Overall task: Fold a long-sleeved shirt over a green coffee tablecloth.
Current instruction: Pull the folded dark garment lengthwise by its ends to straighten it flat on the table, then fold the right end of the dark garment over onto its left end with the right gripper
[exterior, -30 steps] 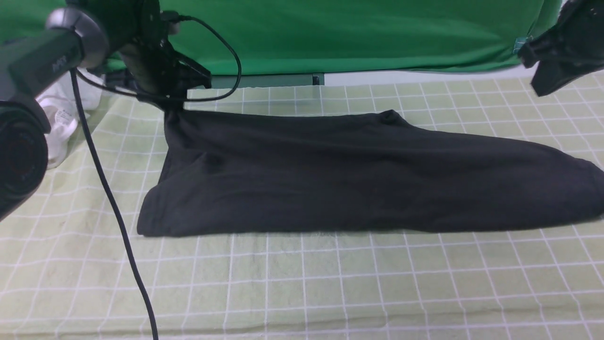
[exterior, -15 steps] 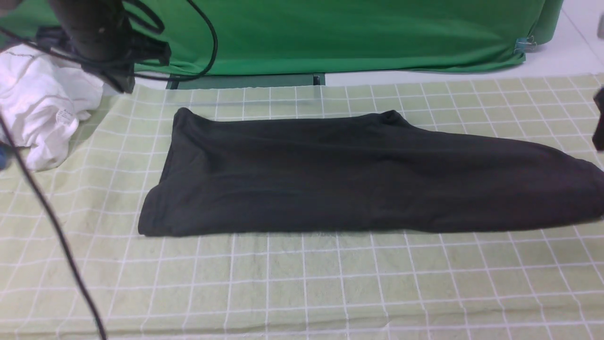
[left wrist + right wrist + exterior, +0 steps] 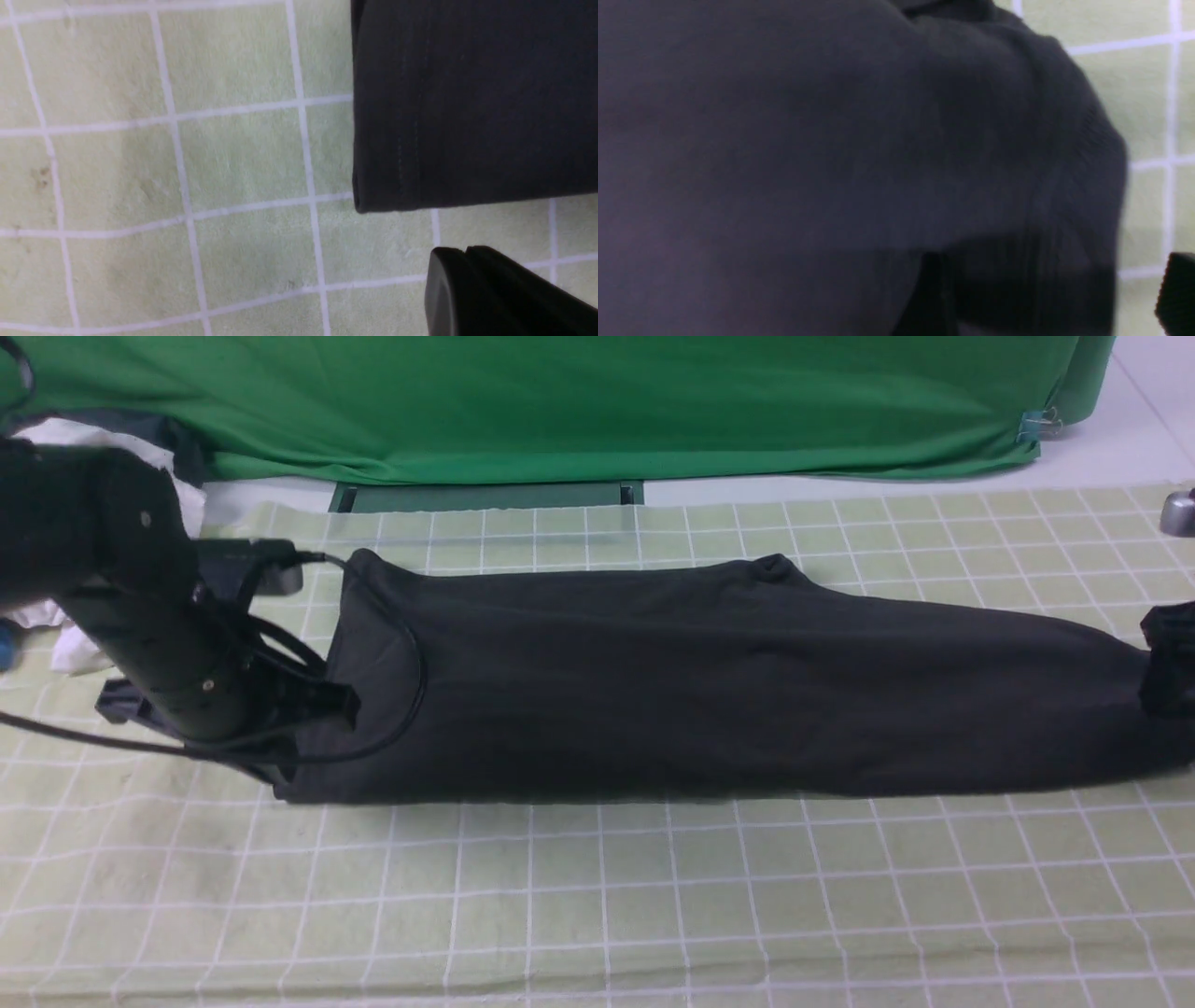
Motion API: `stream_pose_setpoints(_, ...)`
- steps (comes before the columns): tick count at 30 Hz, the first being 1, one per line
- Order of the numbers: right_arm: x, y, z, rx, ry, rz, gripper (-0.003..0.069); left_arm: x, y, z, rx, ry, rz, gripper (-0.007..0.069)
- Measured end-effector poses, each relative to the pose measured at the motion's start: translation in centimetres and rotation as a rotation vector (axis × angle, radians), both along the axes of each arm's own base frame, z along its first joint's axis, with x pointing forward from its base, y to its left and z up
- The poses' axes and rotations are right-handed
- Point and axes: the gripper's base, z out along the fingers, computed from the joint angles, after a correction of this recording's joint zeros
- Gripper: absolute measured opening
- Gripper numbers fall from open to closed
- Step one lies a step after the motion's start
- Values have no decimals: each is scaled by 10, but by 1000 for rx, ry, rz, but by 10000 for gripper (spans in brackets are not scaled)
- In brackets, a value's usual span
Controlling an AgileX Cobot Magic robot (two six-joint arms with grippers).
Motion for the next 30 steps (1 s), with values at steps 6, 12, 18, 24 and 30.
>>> stream_pose_setpoints(6, 5, -1, -26, 8, 47, 1, 561, -7, -2, -7, -30, 19, 21, 11)
stream_pose_setpoints(12, 7, -2, -27, 14, 44, 67, 206, -14, -6, 15, -84, -51, 24, 11)
stream_pose_setpoints(18, 13, -6, -14, 30, 72, 71, 44, -34, -4, 66, -89, -224, 5, 11)
stream_pose_setpoints(24, 17, -19, 34, -8, 12, 0, 41, -71, -1, 118, -89, -399, -9, 11)
stream_pose_setpoints(30, 13, -31, 65, -66, -15, -23, 41, -96, 3, 143, -57, -500, -16, 11)
